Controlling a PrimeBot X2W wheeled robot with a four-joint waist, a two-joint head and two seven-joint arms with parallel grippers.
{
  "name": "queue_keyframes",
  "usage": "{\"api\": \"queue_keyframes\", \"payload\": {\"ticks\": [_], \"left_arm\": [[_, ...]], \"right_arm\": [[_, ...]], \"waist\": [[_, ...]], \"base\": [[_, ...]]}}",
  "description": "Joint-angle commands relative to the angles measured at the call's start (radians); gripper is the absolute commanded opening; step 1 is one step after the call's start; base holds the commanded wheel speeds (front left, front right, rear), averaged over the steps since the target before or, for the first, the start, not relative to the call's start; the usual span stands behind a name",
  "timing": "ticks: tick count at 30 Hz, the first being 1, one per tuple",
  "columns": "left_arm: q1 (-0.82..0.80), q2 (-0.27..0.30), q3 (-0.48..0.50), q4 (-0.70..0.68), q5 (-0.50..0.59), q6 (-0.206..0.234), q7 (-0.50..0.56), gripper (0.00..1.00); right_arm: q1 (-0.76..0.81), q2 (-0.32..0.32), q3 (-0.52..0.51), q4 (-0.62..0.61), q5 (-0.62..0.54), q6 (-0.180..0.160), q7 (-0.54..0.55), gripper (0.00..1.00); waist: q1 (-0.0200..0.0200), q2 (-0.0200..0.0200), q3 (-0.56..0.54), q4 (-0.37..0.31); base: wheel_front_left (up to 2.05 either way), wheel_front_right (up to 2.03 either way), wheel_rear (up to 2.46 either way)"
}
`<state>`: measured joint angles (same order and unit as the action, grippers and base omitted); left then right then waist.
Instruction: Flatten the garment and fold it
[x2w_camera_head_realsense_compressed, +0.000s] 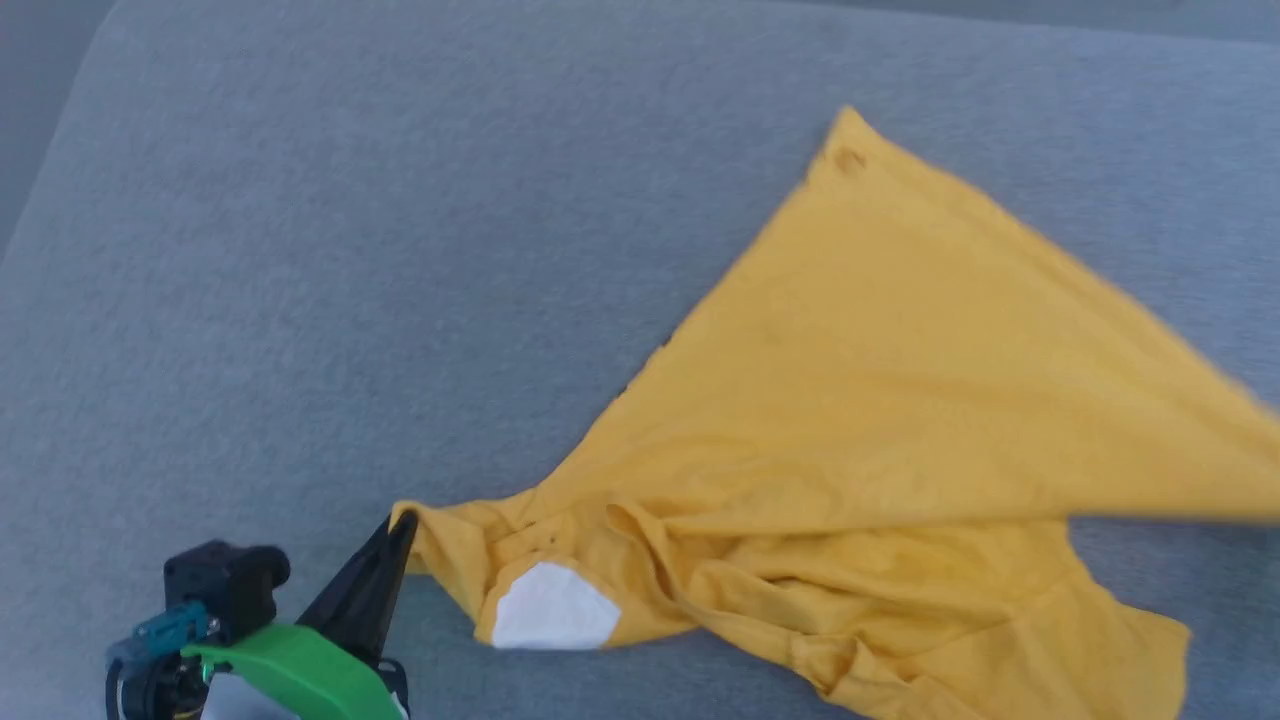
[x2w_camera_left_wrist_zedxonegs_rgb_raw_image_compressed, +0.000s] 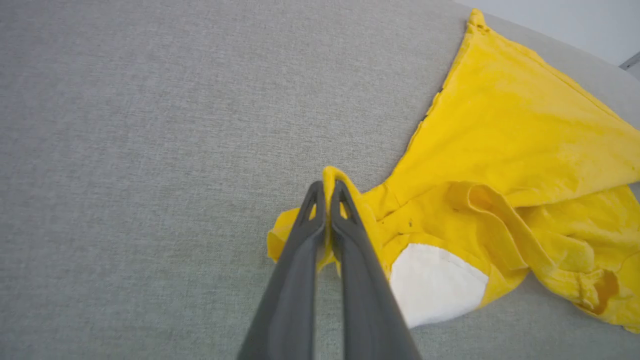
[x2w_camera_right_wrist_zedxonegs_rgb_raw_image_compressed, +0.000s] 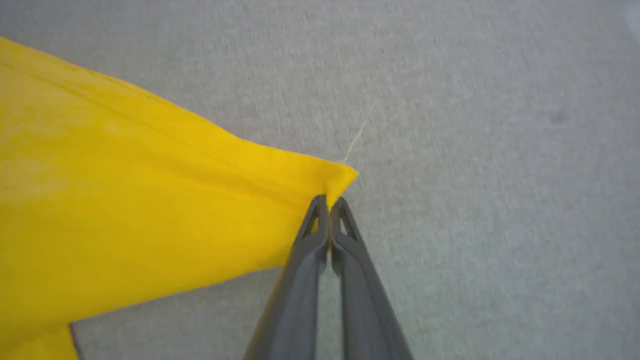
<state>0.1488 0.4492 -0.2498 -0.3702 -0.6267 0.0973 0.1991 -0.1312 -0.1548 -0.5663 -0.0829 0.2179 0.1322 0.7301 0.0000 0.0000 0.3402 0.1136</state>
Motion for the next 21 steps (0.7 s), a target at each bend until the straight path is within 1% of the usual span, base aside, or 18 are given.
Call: {"api": "queue_keyframes", "payload": {"ticks": [1, 3, 6, 9, 11, 14, 15, 16, 17, 19, 21], "left_arm": [[0.015, 0.004, 0.005, 0.006, 0.012, 0.008, -0.013, 0.0], [0.03, -0.001, 0.009, 0.012, 0.009, 0.013, -0.023, 0.0], [0.047, -0.006, 0.015, 0.019, 0.004, 0.019, -0.036, 0.0], [0.065, -0.01, 0.018, 0.028, -0.003, 0.021, -0.048, 0.0], [0.073, -0.014, 0.019, 0.034, -0.011, 0.022, -0.052, 0.0], [0.08, -0.02, 0.023, 0.046, -0.01, 0.027, -0.066, 0.0], [0.081, -0.021, 0.023, 0.052, -0.008, 0.028, -0.07, 0.0], [0.081, -0.021, 0.025, 0.058, -0.001, 0.033, -0.076, 0.0], [0.079, -0.022, 0.024, 0.066, 0.007, 0.037, -0.081, 0.0], [0.074, -0.025, 0.017, 0.078, 0.018, 0.041, -0.085, 0.0], [0.067, -0.031, 0.007, 0.083, 0.021, 0.04, -0.087, 0.0]], "right_arm": [[0.062, 0.042, -0.025, -0.033, 0.012, -0.002, -0.013, 0.0], [0.154, 0.081, -0.051, -0.068, 0.021, -0.002, -0.021, 0.0], [0.275, 0.102, -0.07, -0.076, 0.048, -0.002, -0.04, 0.0], [0.358, 0.104, -0.062, 0.01, 0.133, -0.002, -0.087, 0.0], [0.391, 0.104, -0.03, 0.069, 0.153, -0.002, -0.131, 0.0], [0.394, 0.104, 0.013, 0.129, 0.167, -0.002, -0.191, 0.0], [0.387, 0.104, 0.027, 0.136, 0.166, -0.002, -0.214, 0.14], [0.378, 0.104, 0.035, 0.136, 0.164, -0.002, -0.23, 0.97], [0.367, 0.104, 0.042, 0.128, 0.162, -0.002, -0.246, 1.0], [0.349, 0.104, 0.05, 0.089, 0.155, -0.002, -0.253, 1.0], [0.327, 0.104, 0.052, 0.011, 0.139, -0.002, -0.234, 1.0]], "waist": [[0.0, 0.0, -0.091, -0.092], [0.0, 0.0, -0.101, -0.102], [0.0, 0.0, -0.113, -0.113], [0.0, 0.0, -0.129, -0.125], [0.0, 0.0, -0.141, -0.131], [0.0, 0.0, -0.16, -0.139], [0.0, 0.0, -0.166, -0.14], [0.0, 0.0, -0.171, -0.141], [0.0, 0.0, -0.177, -0.14], [0.0, 0.0, -0.185, -0.132], [0.0, 0.0, -0.188, -0.122]], "base": [[0.0, 0.0, 0.0], [0.0, 0.0, 0.0], [0.0, 0.0, 0.0], [0.0, 0.0, 0.0], [0.0, 0.0, 0.0], [0.0, 0.0, 0.0], [0.0, 0.0, 0.0], [0.0, 0.0, 0.0], [0.0, 0.0, 0.0], [0.0, 0.0, 0.0], [0.0, 0.0, 0.0]]}}
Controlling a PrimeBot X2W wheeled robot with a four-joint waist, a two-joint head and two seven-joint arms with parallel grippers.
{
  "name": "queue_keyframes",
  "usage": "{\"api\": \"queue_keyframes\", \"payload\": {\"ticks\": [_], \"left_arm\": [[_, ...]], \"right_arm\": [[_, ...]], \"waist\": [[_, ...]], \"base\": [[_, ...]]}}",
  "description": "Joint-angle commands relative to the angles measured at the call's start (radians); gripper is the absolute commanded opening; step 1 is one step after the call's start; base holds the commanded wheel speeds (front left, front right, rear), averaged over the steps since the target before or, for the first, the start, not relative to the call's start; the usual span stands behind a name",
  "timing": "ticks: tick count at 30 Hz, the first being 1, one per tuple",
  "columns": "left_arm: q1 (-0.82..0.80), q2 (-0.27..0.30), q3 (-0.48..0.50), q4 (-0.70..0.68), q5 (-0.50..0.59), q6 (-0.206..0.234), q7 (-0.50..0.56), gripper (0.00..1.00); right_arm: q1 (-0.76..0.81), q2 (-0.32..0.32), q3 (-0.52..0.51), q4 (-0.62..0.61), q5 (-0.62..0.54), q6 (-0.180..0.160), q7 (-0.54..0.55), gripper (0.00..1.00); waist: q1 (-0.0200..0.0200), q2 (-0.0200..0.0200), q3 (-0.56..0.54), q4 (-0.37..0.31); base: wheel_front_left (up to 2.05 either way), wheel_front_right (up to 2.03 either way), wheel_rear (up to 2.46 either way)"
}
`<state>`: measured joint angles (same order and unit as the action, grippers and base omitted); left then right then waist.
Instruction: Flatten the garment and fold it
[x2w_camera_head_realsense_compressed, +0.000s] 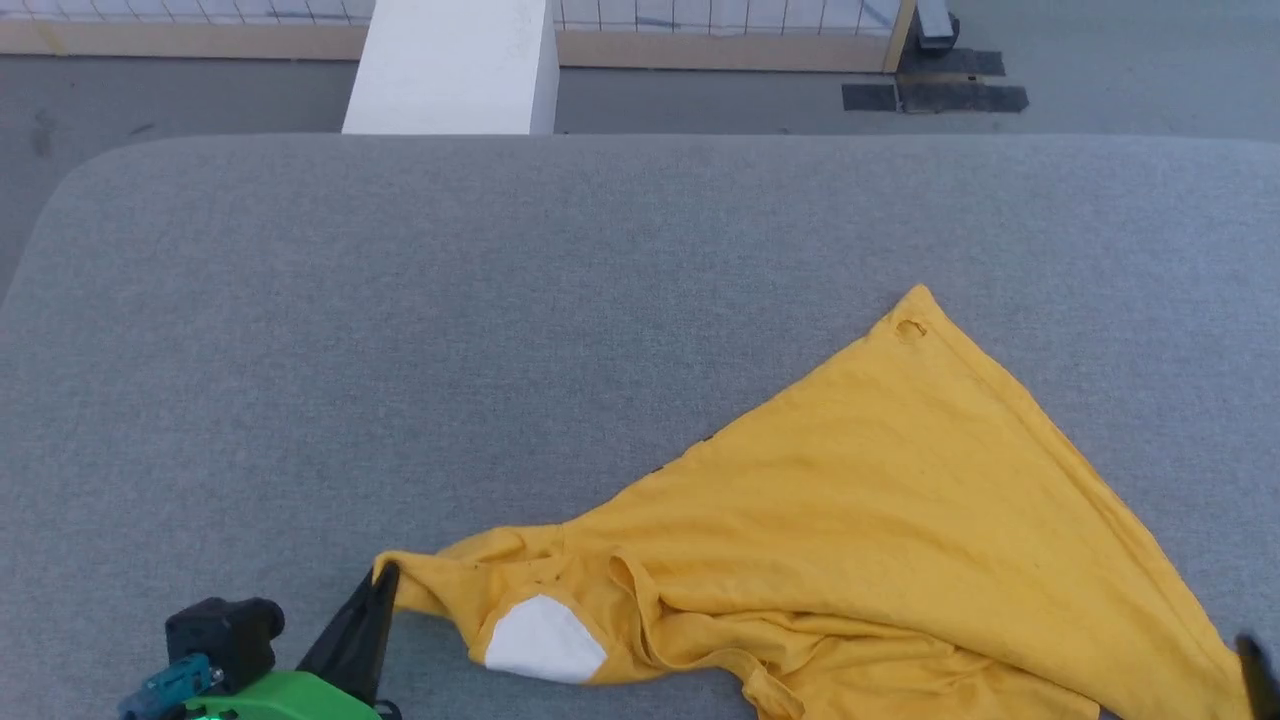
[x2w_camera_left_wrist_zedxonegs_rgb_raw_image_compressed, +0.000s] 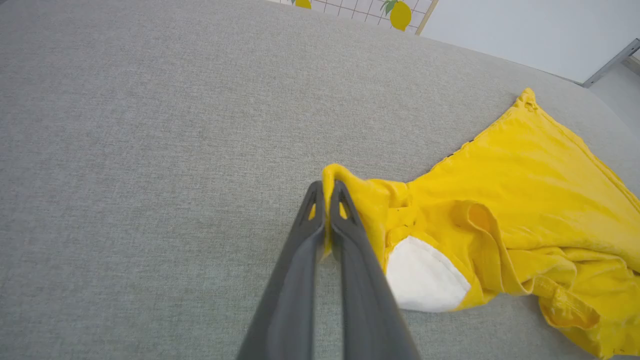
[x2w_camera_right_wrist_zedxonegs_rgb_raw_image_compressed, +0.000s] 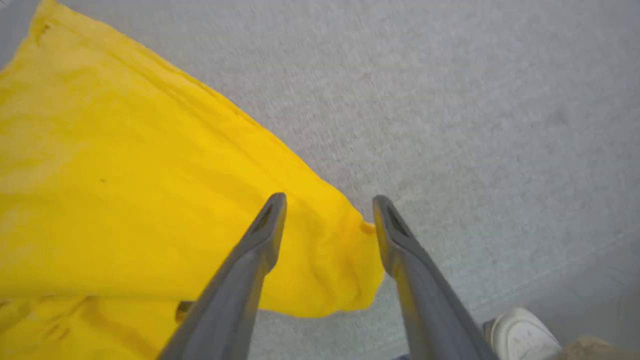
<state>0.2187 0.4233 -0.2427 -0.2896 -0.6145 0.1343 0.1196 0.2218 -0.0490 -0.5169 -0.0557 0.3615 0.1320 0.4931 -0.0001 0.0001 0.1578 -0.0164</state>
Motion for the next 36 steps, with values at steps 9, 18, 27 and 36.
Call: {"api": "queue_keyframes", "payload": {"ticks": [9, 18, 27, 36], "left_arm": [[-0.065, -0.013, -0.031, -0.018, 0.033, -0.011, -0.012, 0.0], [-0.161, -0.033, -0.072, -0.031, 0.048, -0.036, -0.008, 0.0], [-0.244, -0.052, -0.102, -0.023, 0.061, -0.059, -0.013, 0.0], [-0.281, -0.062, -0.113, -0.002, 0.059, -0.066, -0.014, 0.0]], "right_arm": [[-0.282, -0.108, 0.078, -0.288, -0.054, -0.001, 0.24, 1.0], [-0.614, -0.158, 0.266, -0.063, -0.154, -0.001, 0.343, 1.0], [-0.763, -0.205, 0.322, 0.137, -0.223, -0.001, 0.355, 1.0], [-0.777, -0.226, 0.372, 0.215, -0.182, -0.001, 0.388, 1.0]], "waist": [[0.0001, -0.0001, 0.066, 0.08], [0.0001, -0.0001, 0.211, 0.147], [0.0001, -0.0001, 0.317, 0.202], [0.0001, -0.0001, 0.348, 0.219]], "base": [[0.0, 0.0, 0.0], [0.0, 0.0, 0.0], [0.0, 0.0, 0.0], [0.0, 0.0, 0.0]]}}
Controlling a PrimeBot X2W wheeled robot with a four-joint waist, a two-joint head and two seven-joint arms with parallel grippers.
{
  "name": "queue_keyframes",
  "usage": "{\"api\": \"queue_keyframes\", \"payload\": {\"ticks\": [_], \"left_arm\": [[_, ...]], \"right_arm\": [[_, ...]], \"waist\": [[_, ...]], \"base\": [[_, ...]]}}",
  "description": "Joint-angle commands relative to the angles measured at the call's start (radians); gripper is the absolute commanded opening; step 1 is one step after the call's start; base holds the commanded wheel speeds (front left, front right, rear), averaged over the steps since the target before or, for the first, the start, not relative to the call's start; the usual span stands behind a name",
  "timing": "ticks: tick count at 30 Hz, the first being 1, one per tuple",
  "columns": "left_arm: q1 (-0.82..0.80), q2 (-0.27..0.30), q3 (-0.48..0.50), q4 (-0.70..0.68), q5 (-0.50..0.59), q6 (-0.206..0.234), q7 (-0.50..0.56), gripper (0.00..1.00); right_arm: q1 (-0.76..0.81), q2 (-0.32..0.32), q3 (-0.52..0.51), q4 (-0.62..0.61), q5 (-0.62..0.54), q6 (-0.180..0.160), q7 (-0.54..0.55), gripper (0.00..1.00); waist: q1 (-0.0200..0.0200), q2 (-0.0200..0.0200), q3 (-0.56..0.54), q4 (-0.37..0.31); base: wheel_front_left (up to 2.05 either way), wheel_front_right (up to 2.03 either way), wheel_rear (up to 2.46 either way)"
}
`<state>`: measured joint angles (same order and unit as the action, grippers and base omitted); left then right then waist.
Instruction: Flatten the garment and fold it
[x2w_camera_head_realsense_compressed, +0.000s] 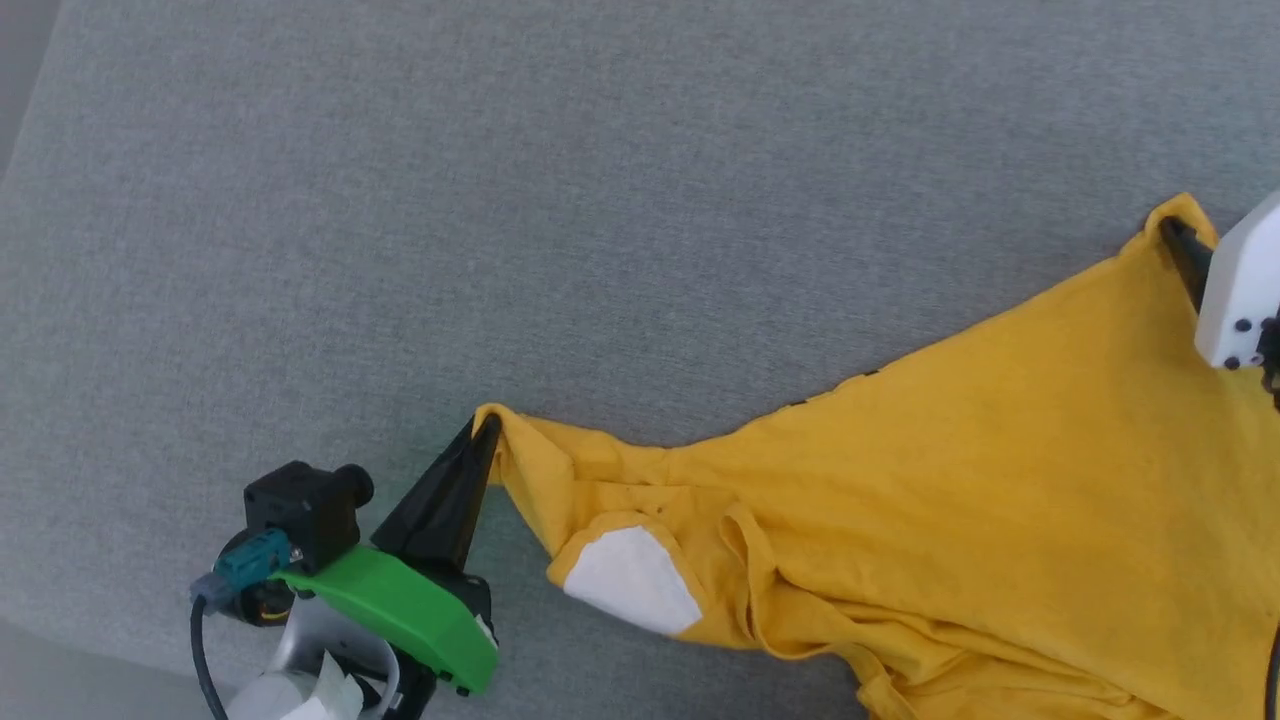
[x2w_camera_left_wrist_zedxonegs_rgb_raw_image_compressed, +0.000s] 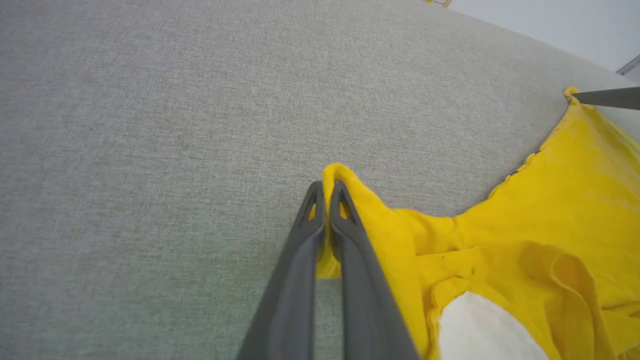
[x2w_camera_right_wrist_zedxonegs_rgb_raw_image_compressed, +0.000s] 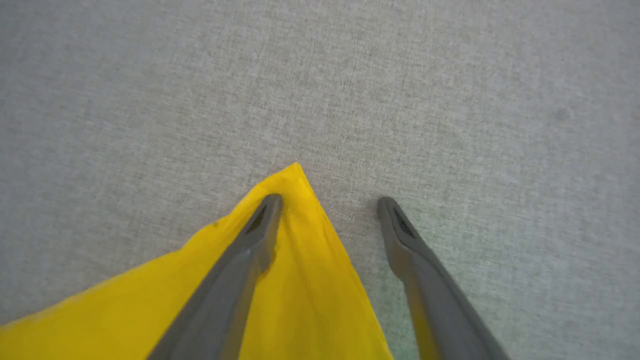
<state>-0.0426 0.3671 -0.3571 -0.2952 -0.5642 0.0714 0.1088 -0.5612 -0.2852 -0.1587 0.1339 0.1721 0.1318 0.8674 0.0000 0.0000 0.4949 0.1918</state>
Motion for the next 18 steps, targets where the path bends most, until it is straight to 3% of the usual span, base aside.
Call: {"api": "queue_keyframes", "payload": {"ticks": [1, 2, 4, 7, 11, 15, 18], "left_arm": [[-0.021, -0.005, 0.002, 0.006, 0.007, -0.003, -0.002, 0.0], [-0.022, -0.004, 0.002, 0.007, 0.007, -0.003, -0.002, 0.0], [-0.023, -0.003, 0.003, 0.01, 0.005, -0.002, 0.001, 0.0], [-0.022, 0.0, 0.005, 0.013, 0.0, 0.0, 0.005, 0.0], [-0.023, 0.003, 0.01, 0.019, -0.003, 0.0, -0.001, 0.0], [-0.052, -0.004, 0.014, 0.05, -0.006, -0.005, -0.012, 0.0], [-0.125, 0.0, 0.025, 0.116, 0.004, -0.012, -0.014, 0.0]], "right_arm": [[0.008, 0.007, 0.022, 0.033, 0.018, -0.001, 0.026, 0.87], [0.009, 0.006, 0.025, 0.041, 0.025, -0.001, 0.039, 0.46], [0.014, 0.002, 0.04, 0.052, 0.045, -0.001, 0.08, 0.0], [0.021, -0.014, 0.061, 0.045, 0.073, -0.001, 0.135, 0.0], [0.022, -0.029, 0.067, 0.019, 0.083, -0.001, 0.11, 0.0], [0.022, -0.021, 0.042, 0.009, 0.07, -0.001, 0.022, 0.0], [0.029, 0.003, 0.006, 0.014, 0.044, -0.001, -0.103, 0.0]], "waist": [[0.0, 0.0, 0.01, 0.012], [0.0, 0.0, 0.01, 0.012], [0.0, 0.0, 0.007, 0.011], [0.0, 0.0, -0.006, 0.004], [0.0, 0.0, -0.039, -0.01], [0.0, 0.0, -0.089, -0.03], [0.0, 0.0, -0.156, -0.058]], "base": [[0.0, 0.0, 0.0], [0.0, 0.0, 0.0], [0.0, 0.0, 0.0], [0.0, 0.0, 0.0], [0.0, 0.0, 0.0], [0.0, 0.0, 0.0], [0.0, 0.0, 0.0]]}}
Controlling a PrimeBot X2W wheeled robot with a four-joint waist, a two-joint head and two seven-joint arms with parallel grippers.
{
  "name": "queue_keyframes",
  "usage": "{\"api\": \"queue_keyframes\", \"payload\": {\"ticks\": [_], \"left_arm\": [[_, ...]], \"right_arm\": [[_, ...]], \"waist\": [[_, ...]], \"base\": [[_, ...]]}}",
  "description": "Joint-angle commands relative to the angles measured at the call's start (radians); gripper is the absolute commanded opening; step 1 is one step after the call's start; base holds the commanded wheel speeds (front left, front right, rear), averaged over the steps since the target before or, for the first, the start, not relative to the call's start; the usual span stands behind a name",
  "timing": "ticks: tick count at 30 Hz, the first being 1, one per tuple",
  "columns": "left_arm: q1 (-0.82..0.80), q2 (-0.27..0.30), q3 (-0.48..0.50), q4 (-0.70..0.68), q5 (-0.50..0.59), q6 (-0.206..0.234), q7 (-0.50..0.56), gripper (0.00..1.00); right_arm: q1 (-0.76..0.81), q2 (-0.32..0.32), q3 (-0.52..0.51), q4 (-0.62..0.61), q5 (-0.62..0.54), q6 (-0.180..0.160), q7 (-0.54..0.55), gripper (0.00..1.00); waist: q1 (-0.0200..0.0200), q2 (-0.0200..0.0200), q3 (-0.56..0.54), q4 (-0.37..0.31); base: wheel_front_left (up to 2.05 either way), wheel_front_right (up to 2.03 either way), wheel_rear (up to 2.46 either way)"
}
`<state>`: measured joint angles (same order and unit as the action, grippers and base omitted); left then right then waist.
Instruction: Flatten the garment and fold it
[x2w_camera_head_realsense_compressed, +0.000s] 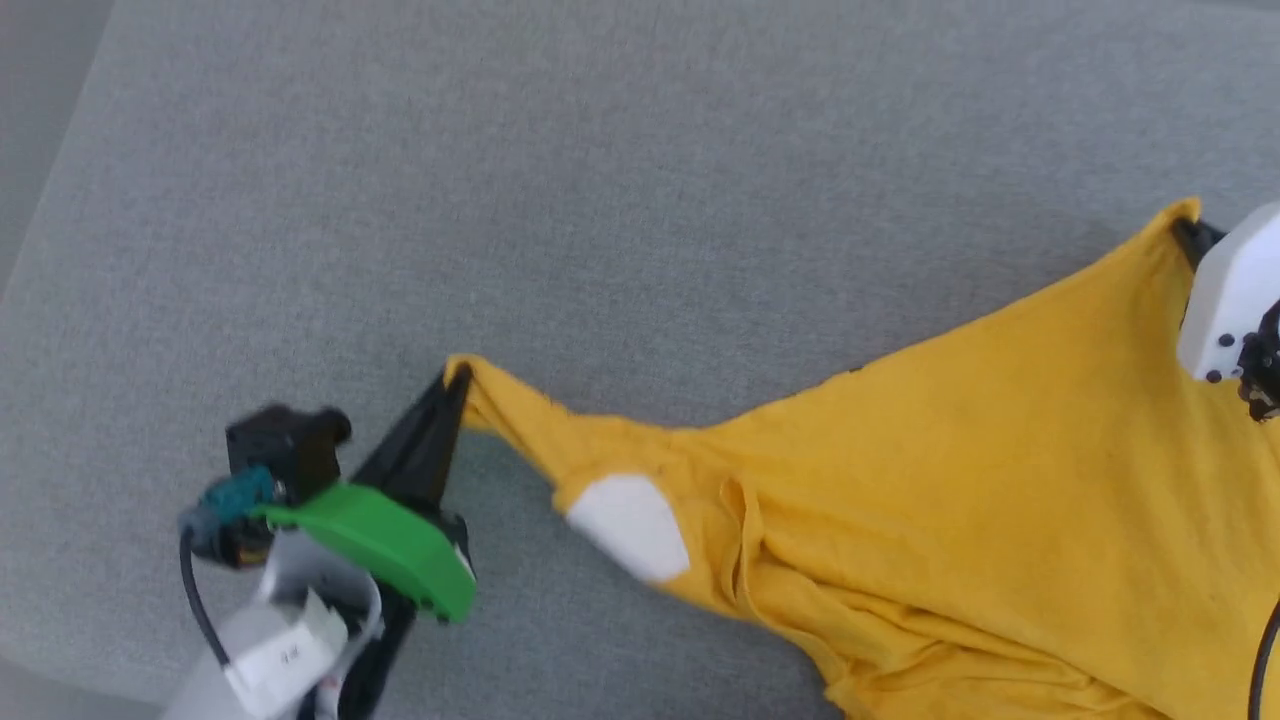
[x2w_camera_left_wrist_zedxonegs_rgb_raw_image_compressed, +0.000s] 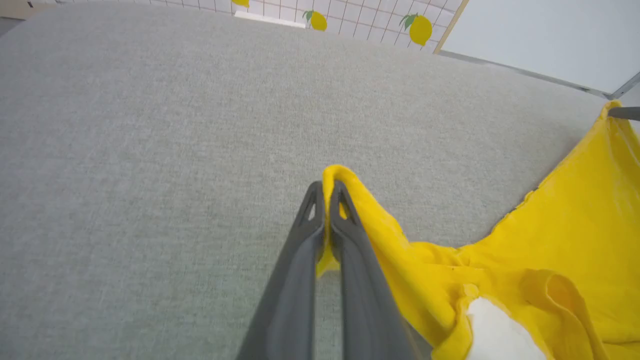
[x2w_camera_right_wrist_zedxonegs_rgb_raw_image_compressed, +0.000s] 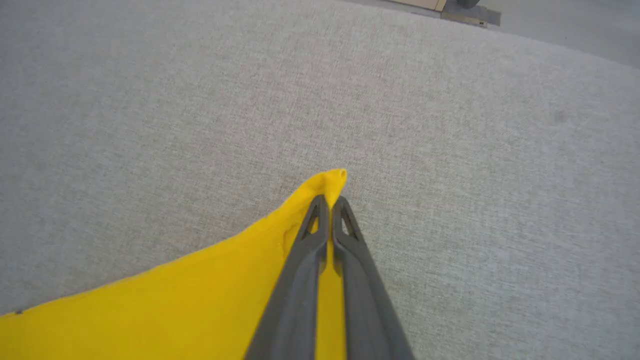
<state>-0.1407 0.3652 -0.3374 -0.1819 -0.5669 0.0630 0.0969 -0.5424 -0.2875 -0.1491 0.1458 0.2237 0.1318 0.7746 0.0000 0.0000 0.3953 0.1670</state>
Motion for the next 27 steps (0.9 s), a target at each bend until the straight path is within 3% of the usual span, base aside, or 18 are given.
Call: {"api": "queue_keyframes", "payload": {"ticks": [1, 10, 15, 27], "left_arm": [[-0.052, 0.004, 0.009, 0.023, 0.009, -0.006, -0.001, 0.0], [-0.338, 0.025, 0.056, 0.176, 0.071, -0.016, -0.045, 0.0], [-0.513, 0.029, 0.052, 0.263, 0.087, -0.048, -0.038, 0.0], [-0.874, 0.022, 0.017, 0.472, 0.115, -0.112, 0.022, 0.0]], "right_arm": [[0.012, 0.013, -0.009, 0.003, -0.016, -0.001, -0.041, 0.0], [-0.043, 0.045, -0.04, 0.019, -0.057, -0.001, -0.235, 0.0], [-0.114, 0.062, -0.02, 0.037, -0.063, -0.001, -0.301, 0.0], [-0.294, 0.08, 0.092, 0.092, -0.032, -0.001, -0.341, 0.0]], "waist": [[0.0, 0.0, -0.076, -0.042], [0.0, 0.0, -0.235, -0.115], [0.0, 0.0, -0.314, -0.149], [0.0, 0.0, -0.421, -0.203]], "base": [[0.0, 0.0, 0.0], [0.0, 0.0, 0.0], [0.0, 0.0, 0.0], [0.0, 0.0, 0.0]]}}
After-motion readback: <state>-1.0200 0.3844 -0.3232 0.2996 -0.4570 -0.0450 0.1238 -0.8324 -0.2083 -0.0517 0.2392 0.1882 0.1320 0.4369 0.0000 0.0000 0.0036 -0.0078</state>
